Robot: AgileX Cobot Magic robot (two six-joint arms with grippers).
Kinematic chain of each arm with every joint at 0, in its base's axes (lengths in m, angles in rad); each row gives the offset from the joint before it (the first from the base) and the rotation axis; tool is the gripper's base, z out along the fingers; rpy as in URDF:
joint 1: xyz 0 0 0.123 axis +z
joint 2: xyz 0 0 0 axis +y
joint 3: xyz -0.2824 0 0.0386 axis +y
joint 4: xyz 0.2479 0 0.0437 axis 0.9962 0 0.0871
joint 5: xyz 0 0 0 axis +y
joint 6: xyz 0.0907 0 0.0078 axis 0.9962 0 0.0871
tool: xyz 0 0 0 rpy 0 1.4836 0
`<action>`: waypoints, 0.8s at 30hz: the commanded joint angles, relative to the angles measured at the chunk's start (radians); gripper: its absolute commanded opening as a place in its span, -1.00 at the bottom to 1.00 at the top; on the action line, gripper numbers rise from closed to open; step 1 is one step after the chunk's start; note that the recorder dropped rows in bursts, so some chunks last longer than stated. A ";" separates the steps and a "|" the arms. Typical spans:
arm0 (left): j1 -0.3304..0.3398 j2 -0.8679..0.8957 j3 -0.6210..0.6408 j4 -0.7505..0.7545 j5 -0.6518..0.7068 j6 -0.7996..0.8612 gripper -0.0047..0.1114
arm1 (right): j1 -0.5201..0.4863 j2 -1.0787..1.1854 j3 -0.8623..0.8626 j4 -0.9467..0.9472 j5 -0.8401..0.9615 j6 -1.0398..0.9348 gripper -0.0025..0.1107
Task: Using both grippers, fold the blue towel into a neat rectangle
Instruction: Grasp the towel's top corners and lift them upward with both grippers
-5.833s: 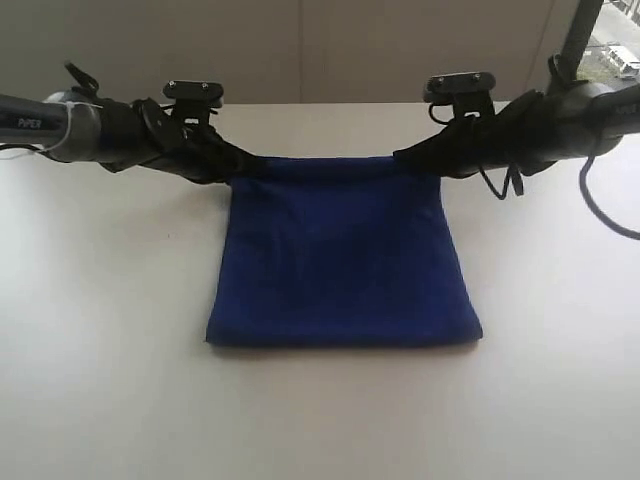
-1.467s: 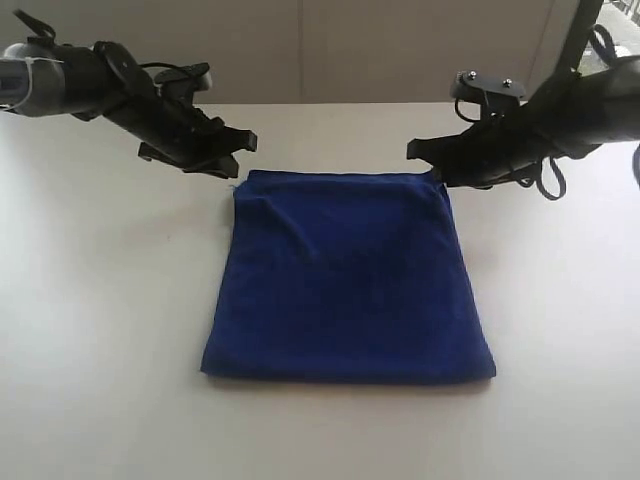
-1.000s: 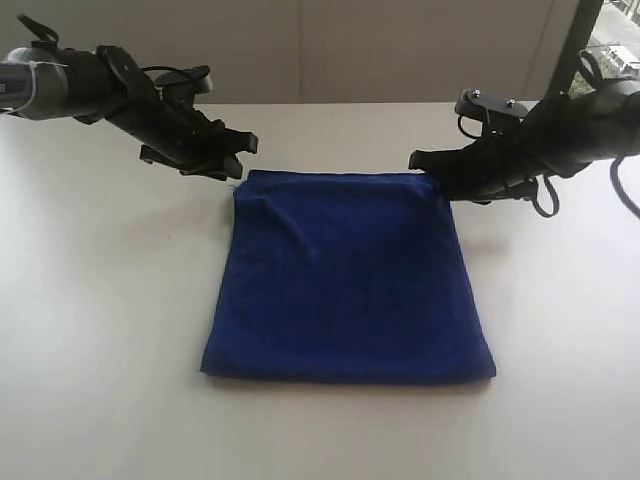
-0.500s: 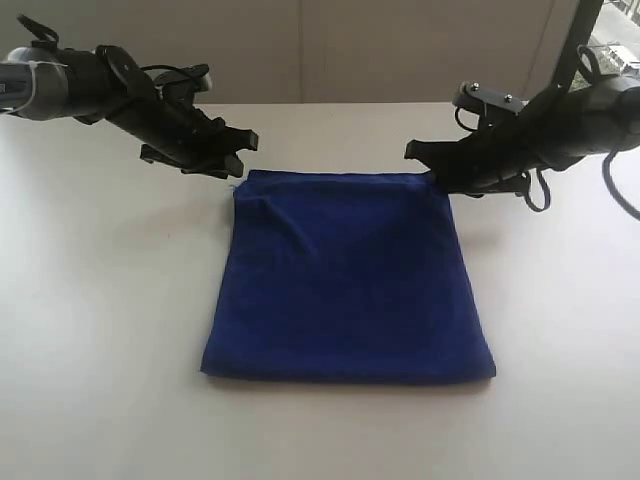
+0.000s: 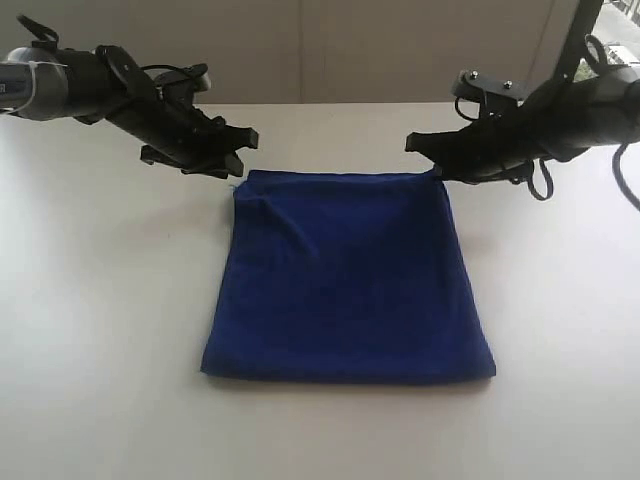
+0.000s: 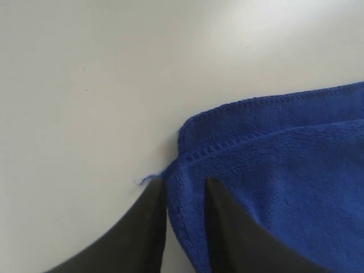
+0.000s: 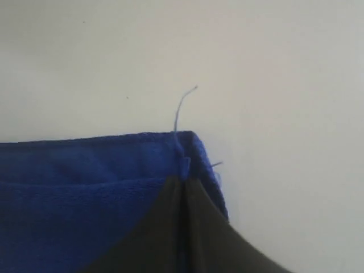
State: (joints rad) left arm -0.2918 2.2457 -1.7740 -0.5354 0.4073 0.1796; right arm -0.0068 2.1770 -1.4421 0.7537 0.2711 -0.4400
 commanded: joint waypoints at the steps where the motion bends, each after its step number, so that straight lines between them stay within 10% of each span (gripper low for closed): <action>1: 0.004 -0.002 -0.003 -0.017 -0.013 -0.025 -0.39 | 0.000 -0.070 -0.003 -0.002 0.047 -0.047 -0.96; 24: -0.001 0.068 -0.003 -0.095 -0.018 -0.007 -0.56 | 0.019 -0.099 -0.003 -0.006 0.050 -0.057 -0.96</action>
State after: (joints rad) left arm -0.2918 2.3097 -1.7764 -0.6152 0.3759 0.1606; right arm 0.0100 2.0893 -1.4421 0.7537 0.3335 -0.4864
